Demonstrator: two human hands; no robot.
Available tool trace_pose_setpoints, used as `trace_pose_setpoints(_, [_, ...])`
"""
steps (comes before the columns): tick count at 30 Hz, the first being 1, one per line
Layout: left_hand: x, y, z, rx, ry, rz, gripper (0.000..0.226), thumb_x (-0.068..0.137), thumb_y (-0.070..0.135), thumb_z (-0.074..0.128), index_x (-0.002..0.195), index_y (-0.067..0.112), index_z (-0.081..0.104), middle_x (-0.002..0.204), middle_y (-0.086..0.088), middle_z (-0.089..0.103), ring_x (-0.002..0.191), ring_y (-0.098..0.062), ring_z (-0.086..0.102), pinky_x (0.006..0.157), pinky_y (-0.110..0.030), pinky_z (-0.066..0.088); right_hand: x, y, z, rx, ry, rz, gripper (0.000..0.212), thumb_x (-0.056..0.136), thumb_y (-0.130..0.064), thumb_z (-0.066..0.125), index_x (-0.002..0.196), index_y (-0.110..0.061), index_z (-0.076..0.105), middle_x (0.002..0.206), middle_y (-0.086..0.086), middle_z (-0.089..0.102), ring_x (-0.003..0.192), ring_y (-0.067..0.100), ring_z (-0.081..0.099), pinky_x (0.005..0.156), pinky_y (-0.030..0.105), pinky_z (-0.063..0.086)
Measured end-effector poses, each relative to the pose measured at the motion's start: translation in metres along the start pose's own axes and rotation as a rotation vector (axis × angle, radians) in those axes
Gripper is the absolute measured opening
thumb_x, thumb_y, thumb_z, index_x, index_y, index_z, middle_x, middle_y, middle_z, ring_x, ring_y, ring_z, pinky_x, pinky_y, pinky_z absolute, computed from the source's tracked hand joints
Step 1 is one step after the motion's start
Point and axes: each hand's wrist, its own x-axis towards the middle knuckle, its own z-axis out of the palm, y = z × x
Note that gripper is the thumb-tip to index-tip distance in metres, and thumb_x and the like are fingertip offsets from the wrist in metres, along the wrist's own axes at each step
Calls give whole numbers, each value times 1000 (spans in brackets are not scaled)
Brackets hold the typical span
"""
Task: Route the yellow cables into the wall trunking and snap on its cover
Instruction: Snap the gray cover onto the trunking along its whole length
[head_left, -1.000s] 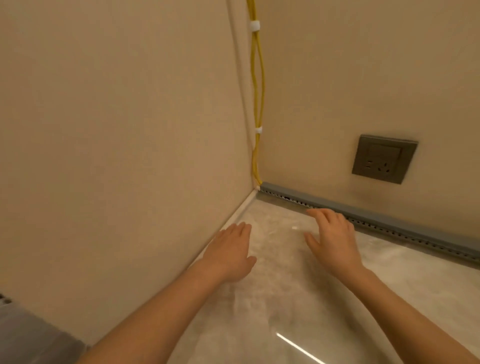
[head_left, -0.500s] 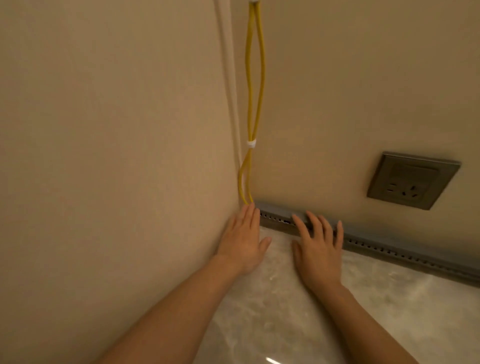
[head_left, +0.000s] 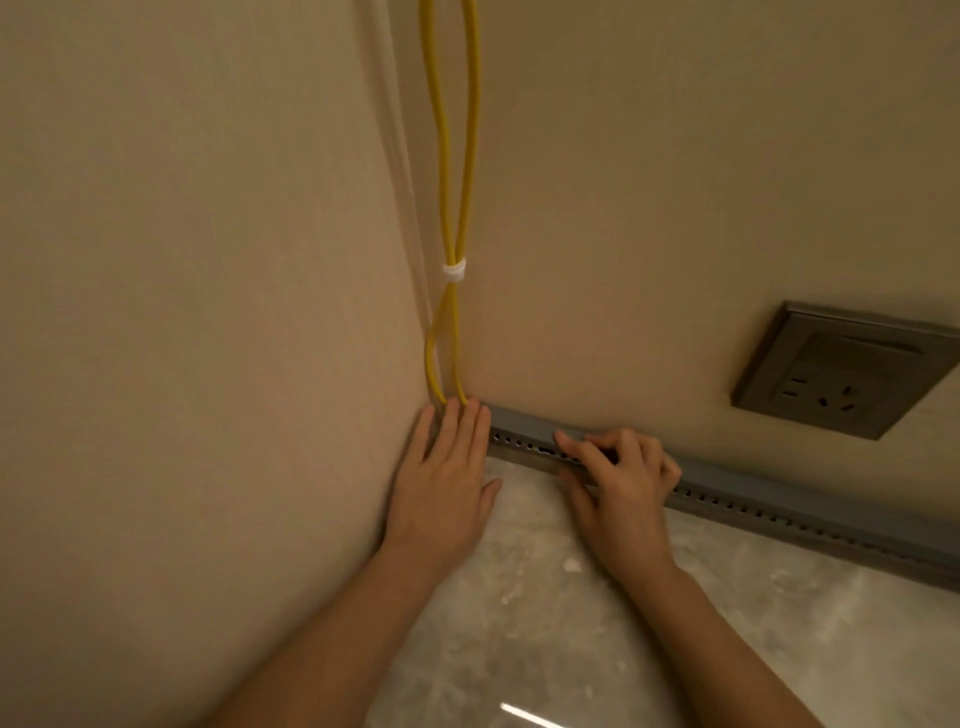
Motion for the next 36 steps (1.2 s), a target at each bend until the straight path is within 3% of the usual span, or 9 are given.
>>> trace_pose_setpoints(3, [0,-3,-8,117,-115,4,75,92,50,37,147,3,17,154,-13,25,142,-28,22,114,-49,-6,2,-1,2,2,15,-3,27,73,-25,71,99,-24,72,86,2,60,84,19,41,71,29,19])
trace_pose_setpoints(6, [-2,-11,-13,265,-152,72,77,97,48,23,144,-5,-9,157,-19,2,145,-29,0,102,-49,-29,1,-2,3,-2,35,-5,26,70,-19,80,95,-21,73,81,4,60,81,19,39,71,31,21])
trace_pose_setpoints(19, [15,-11,-23,523,-326,187,63,101,38,16,145,-3,-4,157,-16,-1,145,-31,-6,108,-58,-17,0,-2,4,-9,23,9,30,69,-18,81,96,-24,72,81,1,60,80,17,40,71,30,21])
trace_pose_setpoints(23, [20,-22,-27,262,-264,114,55,98,21,19,148,-2,8,157,-15,10,146,-25,3,114,-46,-14,0,-1,5,-8,9,-18,32,69,-19,79,99,-24,71,82,-1,59,81,16,40,72,26,15])
trace_pose_setpoints(27, [15,-3,-25,-232,-41,-82,58,94,28,33,146,5,23,152,-9,32,142,-18,22,119,-37,3,2,-2,3,-4,-10,-45,34,68,-20,73,101,-24,69,81,-2,57,81,16,40,71,25,11])
trace_pose_setpoints(29, [9,16,-13,-497,-21,-172,58,96,31,36,147,7,21,156,-9,22,144,-16,16,118,-30,4,4,-3,4,-2,-34,-54,35,67,-20,74,101,-24,69,81,-2,57,82,16,40,69,26,11])
trace_pose_setpoints(31, [2,34,1,-673,-21,-214,62,97,34,37,149,10,12,158,-7,0,145,-14,-6,115,-23,-5,7,-4,5,-6,-54,-60,36,66,-20,76,101,-25,69,81,-2,57,82,15,39,69,27,13])
trace_pose_setpoints(33, [-6,43,15,-714,17,-211,67,97,38,35,148,16,-2,153,-1,-22,141,-12,-22,115,-24,-9,8,-4,5,-3,-64,-57,35,67,-21,75,101,-25,69,81,-3,56,82,14,40,71,27,14])
trace_pose_setpoints(36, [-13,53,29,-690,45,-233,70,96,43,32,142,24,-18,148,1,-32,140,-14,-25,117,-28,-5,7,-4,5,-6,-71,-39,35,67,-26,71,101,-27,68,83,-4,56,84,14,41,73,28,17])
